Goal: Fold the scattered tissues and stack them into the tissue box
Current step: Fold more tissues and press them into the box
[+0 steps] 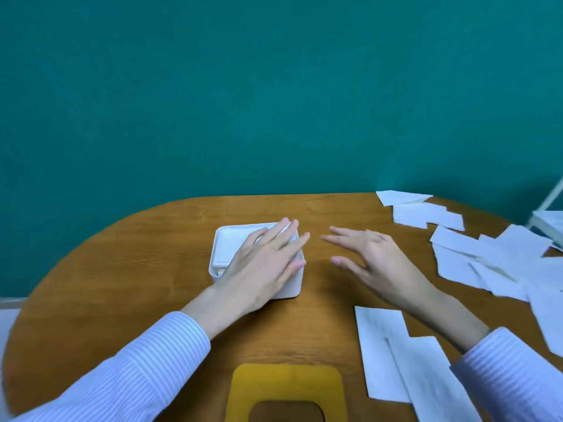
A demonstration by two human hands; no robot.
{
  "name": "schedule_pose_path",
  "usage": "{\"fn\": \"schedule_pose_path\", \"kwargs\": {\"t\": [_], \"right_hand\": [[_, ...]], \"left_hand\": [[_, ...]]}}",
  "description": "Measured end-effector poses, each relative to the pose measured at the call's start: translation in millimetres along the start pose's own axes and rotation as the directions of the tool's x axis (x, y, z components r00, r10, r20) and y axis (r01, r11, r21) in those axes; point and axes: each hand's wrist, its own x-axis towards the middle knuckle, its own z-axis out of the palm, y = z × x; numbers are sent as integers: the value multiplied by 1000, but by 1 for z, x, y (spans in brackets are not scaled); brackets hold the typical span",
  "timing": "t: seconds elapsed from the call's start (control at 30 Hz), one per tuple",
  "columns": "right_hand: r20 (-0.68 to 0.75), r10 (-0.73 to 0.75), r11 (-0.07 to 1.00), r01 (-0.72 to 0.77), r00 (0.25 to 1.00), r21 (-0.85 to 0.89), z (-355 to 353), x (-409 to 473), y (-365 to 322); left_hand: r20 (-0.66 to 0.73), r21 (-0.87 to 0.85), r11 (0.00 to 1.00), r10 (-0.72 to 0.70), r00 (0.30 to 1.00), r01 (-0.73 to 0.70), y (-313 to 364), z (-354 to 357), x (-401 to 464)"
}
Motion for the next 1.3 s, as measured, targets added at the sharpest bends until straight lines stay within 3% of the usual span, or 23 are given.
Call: {"fn": "schedule_pose_path", "kwargs": {"t": [0.1,0.2,0.37,0.47,0.67,0.87,1.03,1.17,1.3], "right_hand": [[29,91,995,-90,995,-43,-5,-39,19],[68,177,983,-174,982,-53,-3,-78,37],[231,221,975,-211,948,-68,15,-139,57],[298,227,971,-193,927,-139,39,-171,65],[165,188,965,-151,968,-215,47,-171,96],[143,41,983,-15,989,-182,43,-156,102],[-47,320,941,-323,946,-101,34,-167,96],[-69,463,861,-467,884,-203,46,-184,97],[-89,522,834,-530,848,-155,49,-181,95]], "left_hand": [[-10,-58,994,89,996,-89,30,18,8],[70,-133,970,213,975,-202,59,34,15],[302,-257,903,414,859,-345,97,64,24],[352,-257,885,461,815,-389,112,81,25],[311,-125,927,376,873,-355,120,85,18],[241,-219,947,285,928,-234,121,78,16],[42,-250,931,285,958,-266,124,81,48],[83,-338,898,327,941,-282,144,91,80],[143,-397,877,350,926,-270,159,99,94]]}}
